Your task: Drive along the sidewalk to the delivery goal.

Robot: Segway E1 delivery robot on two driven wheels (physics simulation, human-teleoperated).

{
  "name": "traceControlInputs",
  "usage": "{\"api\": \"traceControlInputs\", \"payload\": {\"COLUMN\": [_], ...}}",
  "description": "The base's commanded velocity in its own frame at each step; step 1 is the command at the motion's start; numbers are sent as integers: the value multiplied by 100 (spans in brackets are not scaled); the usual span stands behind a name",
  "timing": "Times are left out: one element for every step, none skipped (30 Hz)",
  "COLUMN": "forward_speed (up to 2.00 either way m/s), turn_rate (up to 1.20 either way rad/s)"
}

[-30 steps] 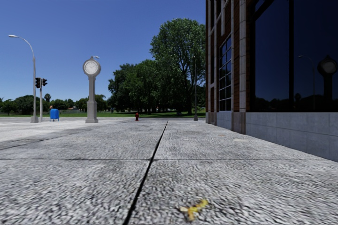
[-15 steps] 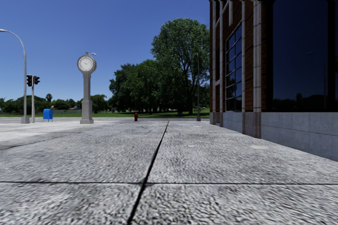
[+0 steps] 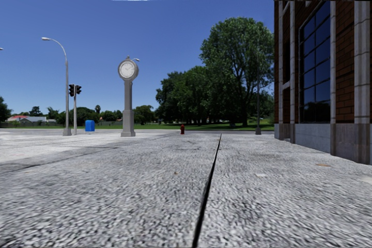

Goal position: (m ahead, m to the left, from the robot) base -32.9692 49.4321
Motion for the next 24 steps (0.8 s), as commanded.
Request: {"api": "traceControlInputs", "payload": {"forward_speed": [200,200,200,200,200,200,200,200,200,200,200,200,200,200,200,200,200,200,200,200,200,200,200,200], "turn_rate": [46,46,46,46,46,46,46,46,46,46,46,46,46,46,46,46,46,46,46,46,46,46,46,34]}}
